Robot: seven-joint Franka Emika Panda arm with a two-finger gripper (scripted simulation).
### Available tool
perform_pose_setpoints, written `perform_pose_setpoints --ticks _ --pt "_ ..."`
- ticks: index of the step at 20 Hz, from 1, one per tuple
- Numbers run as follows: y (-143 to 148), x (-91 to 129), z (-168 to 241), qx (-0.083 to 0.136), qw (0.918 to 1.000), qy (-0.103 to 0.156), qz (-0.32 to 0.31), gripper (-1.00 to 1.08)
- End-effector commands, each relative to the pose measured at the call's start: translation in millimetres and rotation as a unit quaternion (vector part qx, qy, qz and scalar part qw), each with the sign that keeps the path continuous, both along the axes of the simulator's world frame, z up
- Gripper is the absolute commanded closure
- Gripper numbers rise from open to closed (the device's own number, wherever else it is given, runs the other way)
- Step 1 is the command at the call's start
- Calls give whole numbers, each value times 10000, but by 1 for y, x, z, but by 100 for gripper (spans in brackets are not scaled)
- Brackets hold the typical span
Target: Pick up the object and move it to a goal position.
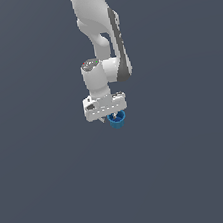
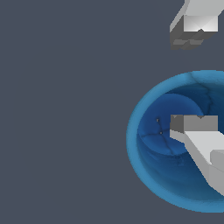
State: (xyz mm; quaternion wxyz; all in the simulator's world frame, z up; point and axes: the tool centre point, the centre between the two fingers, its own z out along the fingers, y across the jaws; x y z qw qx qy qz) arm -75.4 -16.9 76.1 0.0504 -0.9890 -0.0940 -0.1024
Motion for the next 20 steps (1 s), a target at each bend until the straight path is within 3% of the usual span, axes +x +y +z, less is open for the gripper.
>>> perform_pose_setpoints --ticks 1,20 --pt "0 0 -1 -1 10000 -5 0 108" --pt "6 -3 17 -3 10000 -9 3 108"
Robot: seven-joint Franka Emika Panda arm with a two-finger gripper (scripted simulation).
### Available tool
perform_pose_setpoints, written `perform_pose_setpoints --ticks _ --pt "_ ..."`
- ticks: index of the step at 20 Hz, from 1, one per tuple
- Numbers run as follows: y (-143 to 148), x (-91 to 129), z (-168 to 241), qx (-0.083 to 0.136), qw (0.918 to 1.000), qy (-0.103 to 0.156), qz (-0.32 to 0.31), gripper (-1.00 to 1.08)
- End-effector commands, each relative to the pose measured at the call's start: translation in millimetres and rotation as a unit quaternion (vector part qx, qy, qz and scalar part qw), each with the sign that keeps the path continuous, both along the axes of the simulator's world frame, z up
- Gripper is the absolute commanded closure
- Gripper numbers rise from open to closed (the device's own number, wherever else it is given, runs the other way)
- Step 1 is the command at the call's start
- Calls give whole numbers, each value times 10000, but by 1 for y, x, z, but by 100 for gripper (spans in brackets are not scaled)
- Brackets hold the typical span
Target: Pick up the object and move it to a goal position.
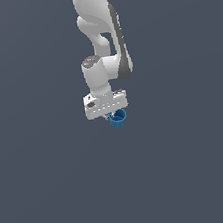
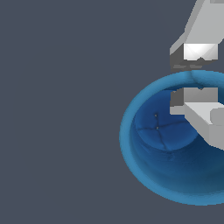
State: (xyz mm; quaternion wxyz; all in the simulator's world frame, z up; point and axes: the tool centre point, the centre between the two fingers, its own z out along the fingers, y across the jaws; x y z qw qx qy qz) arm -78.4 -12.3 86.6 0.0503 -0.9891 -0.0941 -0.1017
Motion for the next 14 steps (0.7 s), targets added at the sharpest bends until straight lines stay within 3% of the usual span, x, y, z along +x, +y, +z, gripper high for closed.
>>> perform_pose_setpoints --ticks 1,14 --pt "3 -1 10 -1 10000 -15 -2 108" --pt "35 -18 104 -11 10000 -13 -7 108"
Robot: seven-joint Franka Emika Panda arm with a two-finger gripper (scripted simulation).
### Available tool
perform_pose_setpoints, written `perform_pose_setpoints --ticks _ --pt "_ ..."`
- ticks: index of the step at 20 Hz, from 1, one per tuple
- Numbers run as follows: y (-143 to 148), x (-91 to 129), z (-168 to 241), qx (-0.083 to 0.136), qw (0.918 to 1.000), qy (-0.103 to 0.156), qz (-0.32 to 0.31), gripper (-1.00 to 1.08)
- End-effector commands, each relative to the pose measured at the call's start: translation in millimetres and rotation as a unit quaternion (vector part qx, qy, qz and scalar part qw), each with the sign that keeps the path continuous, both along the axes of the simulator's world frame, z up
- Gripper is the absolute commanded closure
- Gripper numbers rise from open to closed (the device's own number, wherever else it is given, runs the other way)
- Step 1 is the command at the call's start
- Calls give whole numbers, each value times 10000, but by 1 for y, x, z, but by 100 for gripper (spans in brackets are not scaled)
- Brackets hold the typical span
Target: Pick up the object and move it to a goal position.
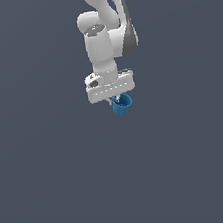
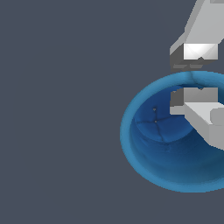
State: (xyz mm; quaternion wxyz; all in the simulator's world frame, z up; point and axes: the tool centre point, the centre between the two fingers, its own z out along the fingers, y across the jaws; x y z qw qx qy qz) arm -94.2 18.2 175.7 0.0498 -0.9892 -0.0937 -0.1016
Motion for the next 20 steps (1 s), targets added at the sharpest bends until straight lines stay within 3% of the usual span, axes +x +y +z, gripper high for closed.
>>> perform_pose_setpoints --ticks 1,12,20 --pt "8 -4 25 -6 10000 -13 -2 108" --pt "43 -20 128 -14 10000 -12 -1 108" --pt "60 -26 177 -5 10000 -14 3 108"
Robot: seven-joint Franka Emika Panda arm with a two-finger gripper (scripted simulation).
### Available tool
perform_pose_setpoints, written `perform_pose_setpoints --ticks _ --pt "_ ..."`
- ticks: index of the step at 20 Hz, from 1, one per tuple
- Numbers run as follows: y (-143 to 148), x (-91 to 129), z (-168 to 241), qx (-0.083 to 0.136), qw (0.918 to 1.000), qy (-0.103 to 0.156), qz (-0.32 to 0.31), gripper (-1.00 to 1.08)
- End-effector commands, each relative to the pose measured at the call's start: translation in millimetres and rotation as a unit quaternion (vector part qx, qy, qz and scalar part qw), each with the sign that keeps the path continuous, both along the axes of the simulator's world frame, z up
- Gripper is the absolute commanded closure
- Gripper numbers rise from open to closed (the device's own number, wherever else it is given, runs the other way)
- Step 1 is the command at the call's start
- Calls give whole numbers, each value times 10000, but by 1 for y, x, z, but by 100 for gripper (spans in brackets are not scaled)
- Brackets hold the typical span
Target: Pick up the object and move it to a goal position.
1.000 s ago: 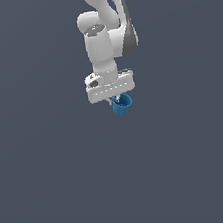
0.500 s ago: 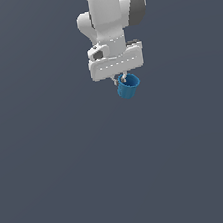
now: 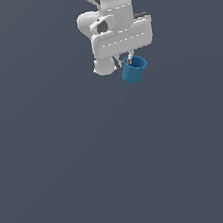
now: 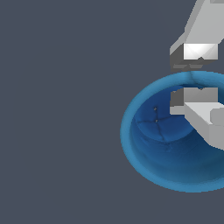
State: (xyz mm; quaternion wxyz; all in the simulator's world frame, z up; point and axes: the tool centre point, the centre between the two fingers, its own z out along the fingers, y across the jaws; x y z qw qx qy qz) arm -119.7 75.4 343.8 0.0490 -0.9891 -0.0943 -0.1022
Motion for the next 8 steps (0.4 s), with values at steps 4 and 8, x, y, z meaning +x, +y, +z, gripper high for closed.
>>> perform_pose_setpoints --ticks 4,8 --pt "7 -2 21 6 10000 -7 -1 108" --pt "8 -2 25 6 10000 -7 -1 108"
